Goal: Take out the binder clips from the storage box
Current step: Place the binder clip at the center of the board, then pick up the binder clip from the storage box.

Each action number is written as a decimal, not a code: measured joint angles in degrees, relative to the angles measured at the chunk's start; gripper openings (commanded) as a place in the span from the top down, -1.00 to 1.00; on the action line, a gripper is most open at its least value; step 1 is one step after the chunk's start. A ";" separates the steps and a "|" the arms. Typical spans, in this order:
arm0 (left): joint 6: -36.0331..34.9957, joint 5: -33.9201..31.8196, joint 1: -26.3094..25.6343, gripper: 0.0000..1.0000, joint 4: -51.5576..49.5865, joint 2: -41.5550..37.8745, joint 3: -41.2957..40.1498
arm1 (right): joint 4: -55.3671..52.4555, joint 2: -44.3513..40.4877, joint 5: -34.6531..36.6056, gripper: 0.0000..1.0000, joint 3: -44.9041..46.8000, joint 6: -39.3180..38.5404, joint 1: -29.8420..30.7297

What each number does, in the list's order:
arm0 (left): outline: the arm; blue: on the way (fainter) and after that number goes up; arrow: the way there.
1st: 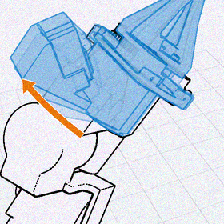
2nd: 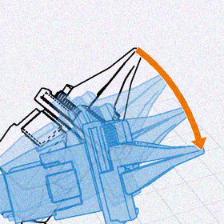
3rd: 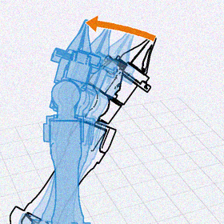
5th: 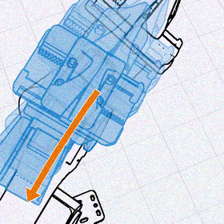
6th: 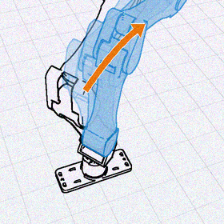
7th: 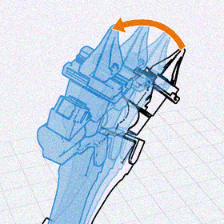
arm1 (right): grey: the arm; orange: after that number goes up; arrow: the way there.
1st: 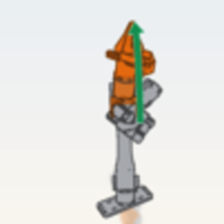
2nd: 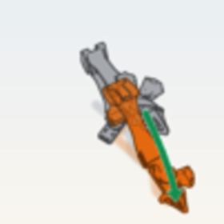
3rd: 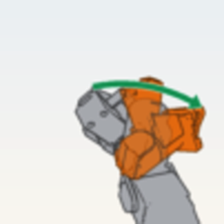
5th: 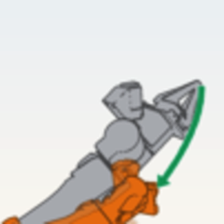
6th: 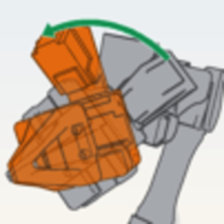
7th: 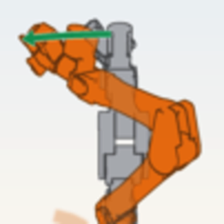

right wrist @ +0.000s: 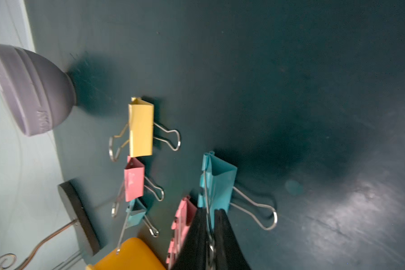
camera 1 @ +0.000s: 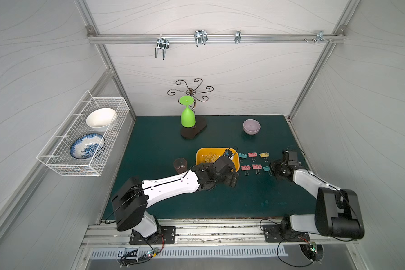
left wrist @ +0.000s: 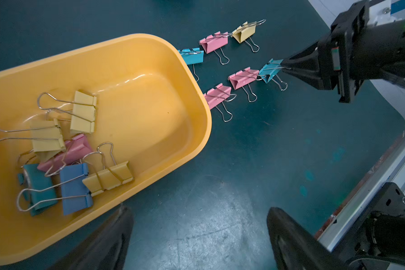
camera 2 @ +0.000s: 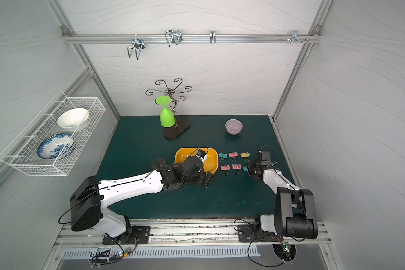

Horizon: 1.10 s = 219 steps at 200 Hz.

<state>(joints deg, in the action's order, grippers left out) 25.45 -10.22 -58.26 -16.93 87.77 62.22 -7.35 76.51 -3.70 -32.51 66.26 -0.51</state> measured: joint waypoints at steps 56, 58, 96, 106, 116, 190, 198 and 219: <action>-1.44 1.09 7.80 -0.39 -4.31 -1.01 -0.33 | -7.87 -13.64 -0.63 -0.44 2.99 -7.21 0.00; -1.55 1.16 8.17 -0.38 -4.48 -1.01 -0.33 | -8.31 -14.29 -0.57 -0.47 2.86 -7.56 0.00; -3.08 4.81 15.47 -0.14 -7.82 -0.48 0.81 | -16.81 -18.69 -0.17 -0.48 -2.93 -13.99 0.00; -3.34 5.84 17.35 -0.03 -9.03 0.66 2.51 | -18.75 -18.53 -1.01 -0.46 -4.98 -16.28 0.00; -4.26 6.97 19.10 0.10 -10.34 2.23 4.87 | -19.71 -18.40 -2.95 -0.43 -6.69 -18.53 0.00; -7.72 13.16 27.28 0.35 -18.40 16.68 20.87 | -25.14 -11.87 -11.04 -0.30 -14.14 -29.79 5.77; -8.11 13.73 27.67 0.41 -19.19 17.94 22.16 | -25.44 -11.39 -11.41 -0.30 -14.43 -30.21 6.99; -9.22 15.02 28.44 0.46 -21.40 21.18 25.88 | -26.60 -10.67 -11.58 -0.30 -15.58 -31.30 11.02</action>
<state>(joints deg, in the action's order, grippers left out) 16.23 4.80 -29.82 -38.33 108.95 88.09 -33.95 65.84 -15.29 -48.10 34.96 10.50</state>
